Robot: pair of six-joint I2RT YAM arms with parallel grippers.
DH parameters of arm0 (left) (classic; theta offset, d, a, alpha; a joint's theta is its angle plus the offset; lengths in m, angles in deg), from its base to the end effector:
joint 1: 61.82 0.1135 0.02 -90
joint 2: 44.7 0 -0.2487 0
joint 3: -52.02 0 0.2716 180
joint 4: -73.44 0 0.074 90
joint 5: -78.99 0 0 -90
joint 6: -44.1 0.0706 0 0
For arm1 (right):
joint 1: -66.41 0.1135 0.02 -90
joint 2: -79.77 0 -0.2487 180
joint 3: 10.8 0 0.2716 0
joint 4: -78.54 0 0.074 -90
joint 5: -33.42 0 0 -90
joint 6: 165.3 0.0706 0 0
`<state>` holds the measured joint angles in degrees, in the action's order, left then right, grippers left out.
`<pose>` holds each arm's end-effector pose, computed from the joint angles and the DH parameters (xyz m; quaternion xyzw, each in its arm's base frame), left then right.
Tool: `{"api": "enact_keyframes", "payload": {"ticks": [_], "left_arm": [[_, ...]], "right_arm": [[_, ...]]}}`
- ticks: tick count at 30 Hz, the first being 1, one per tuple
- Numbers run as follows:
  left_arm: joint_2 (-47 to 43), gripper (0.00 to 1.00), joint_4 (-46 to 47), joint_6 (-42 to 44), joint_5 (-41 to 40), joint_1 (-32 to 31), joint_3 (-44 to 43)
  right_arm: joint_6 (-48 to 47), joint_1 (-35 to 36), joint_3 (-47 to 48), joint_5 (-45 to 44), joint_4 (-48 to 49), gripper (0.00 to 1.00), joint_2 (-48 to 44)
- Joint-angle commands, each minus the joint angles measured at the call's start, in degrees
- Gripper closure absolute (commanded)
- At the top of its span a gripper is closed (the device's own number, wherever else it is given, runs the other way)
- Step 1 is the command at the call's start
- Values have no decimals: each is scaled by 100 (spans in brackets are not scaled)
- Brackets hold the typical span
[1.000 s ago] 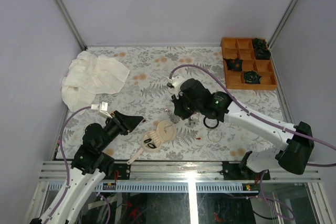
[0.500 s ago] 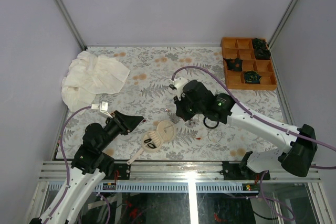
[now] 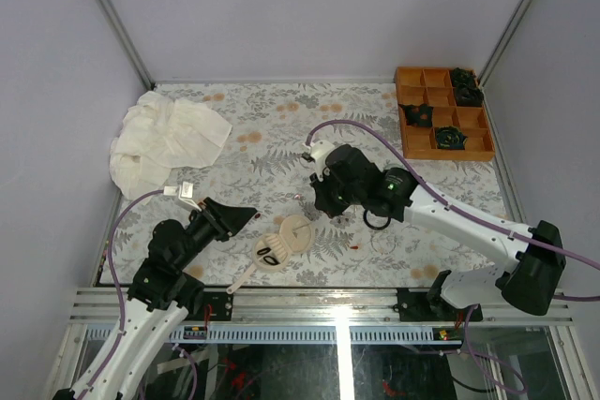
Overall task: Organize the mixed jewelry
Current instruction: Place the jewelry in the jewelry box.
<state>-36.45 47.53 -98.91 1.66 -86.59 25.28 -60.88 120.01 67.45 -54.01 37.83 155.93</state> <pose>0.1507 -0.0866 0.2169 -0.1116 0.7420 -0.4763 0.4584 0.2021 0.2794 0.2747 -0.3112 0.8455 0.2592 0.3480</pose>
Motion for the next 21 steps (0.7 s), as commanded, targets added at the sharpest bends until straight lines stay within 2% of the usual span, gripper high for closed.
{"api": "enact_keyframes", "payload": {"ticks": [1,21], "left_arm": [[-11,59,365,-25,106,-49,60],[-3,59,383,-25,105,-48,75]], "right_arm": [[13,-16,188,91,166,100,57],[179,-10,-22,614,483,100,189]]}}
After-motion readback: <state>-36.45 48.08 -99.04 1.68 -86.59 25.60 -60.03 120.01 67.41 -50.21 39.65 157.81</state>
